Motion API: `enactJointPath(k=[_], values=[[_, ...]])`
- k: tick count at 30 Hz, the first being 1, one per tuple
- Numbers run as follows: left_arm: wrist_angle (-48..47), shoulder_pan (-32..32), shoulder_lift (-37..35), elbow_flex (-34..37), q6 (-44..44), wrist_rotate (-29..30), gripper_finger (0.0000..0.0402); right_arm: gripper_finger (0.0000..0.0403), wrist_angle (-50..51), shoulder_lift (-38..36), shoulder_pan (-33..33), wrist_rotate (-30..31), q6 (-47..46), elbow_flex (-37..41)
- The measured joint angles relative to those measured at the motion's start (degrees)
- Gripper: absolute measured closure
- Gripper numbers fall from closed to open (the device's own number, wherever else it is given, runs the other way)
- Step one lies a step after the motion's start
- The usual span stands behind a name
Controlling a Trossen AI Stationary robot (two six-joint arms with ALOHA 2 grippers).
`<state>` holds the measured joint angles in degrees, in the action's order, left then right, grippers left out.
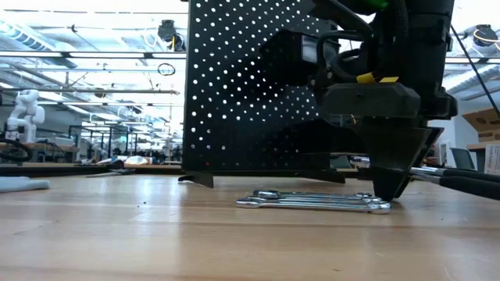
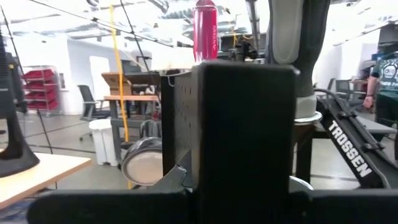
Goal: Hang tools onto peg board
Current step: Unhang the black pliers from the black peg board
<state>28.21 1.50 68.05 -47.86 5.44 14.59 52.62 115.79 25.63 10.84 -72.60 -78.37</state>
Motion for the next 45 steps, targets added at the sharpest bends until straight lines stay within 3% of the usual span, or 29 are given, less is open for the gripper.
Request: enactJointPath(k=[16,27,45], values=[[-2.77,-4.72,-0.07,-0.26,-3.52,-10.95,0.0356,0.0309,-2.63,-0.03,1.62,-0.64,-8.07,0.00],[-3.42,-8.03,-0.09,-0.33,-5.92,-22.80,0.0356,0.0309,-3.02,-0.04,4.89,-1.37,-18.95,-0.01],[-3.48,-8.09,-0.09,-0.33,-6.33,-24.44,0.0356,0.0309,-1.95,-0.07,7.05,-0.92,-29.84,-0.07]])
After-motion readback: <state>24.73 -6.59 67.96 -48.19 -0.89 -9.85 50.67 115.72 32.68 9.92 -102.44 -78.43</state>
